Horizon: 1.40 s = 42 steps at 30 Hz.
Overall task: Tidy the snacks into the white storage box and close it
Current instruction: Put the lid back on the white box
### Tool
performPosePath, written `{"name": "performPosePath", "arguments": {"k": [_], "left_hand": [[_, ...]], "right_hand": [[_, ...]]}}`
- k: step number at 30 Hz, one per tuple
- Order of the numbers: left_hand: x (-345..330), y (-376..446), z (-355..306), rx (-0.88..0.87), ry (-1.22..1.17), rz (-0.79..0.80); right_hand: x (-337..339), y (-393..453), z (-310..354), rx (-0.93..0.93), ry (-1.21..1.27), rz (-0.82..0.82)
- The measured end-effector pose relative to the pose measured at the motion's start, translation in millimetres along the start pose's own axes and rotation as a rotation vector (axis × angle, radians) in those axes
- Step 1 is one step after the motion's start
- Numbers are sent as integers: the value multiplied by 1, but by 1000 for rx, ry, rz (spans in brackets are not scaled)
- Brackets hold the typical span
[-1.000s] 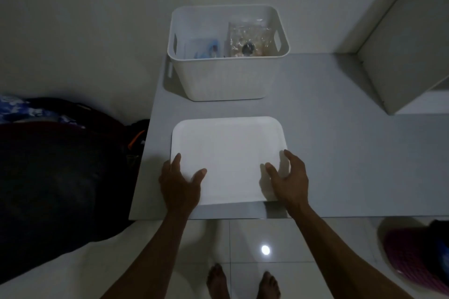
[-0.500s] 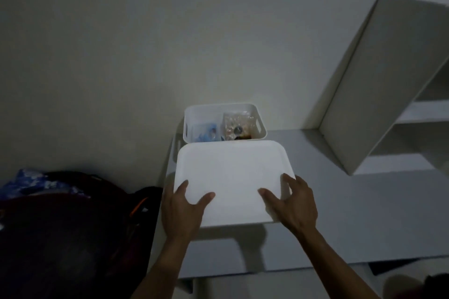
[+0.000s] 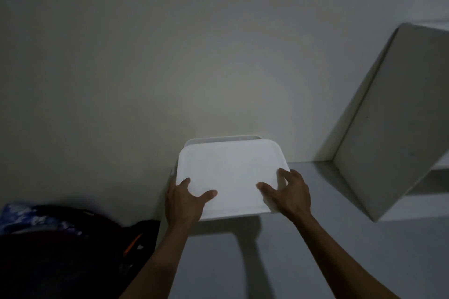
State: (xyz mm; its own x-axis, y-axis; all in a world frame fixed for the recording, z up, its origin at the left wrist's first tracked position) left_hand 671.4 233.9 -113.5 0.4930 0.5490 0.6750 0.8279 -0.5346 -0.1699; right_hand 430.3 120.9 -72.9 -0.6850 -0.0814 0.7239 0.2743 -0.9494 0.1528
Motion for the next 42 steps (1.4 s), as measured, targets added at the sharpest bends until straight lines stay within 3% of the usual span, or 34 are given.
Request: {"name": "performPosePath", "arguments": {"k": [8,17,30,36,42], "left_hand": [[-40,74,-26,95,24,27],[-63,116,-28,102,102,-13],[-77,118,-19,-61,393,-171],[-78,120,-19,5,420,-111],[-72,113,-23,-56,508,-130]], "right_hand": [[-41,87,-15,-45,65,96],[-79,125,-34,-57,75,140],[-98,132,-52,8,-100,171],[-103,137,-59,22,-120,184],[-99,138,-64,-3,-63,266]]}}
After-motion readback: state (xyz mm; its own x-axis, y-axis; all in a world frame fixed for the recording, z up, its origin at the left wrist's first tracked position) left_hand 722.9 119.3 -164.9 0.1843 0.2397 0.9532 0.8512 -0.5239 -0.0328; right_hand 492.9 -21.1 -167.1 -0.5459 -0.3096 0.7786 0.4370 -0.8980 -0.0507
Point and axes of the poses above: each hand's wrist, its own y-axis towards the middle knuckle, its own x-axis out of the back of the hand, z = x × y, the point moved 3 cm from there along y, towards the middle knuckle, and after that the axes turned 11 degrees about x, right-handed, at the moved point
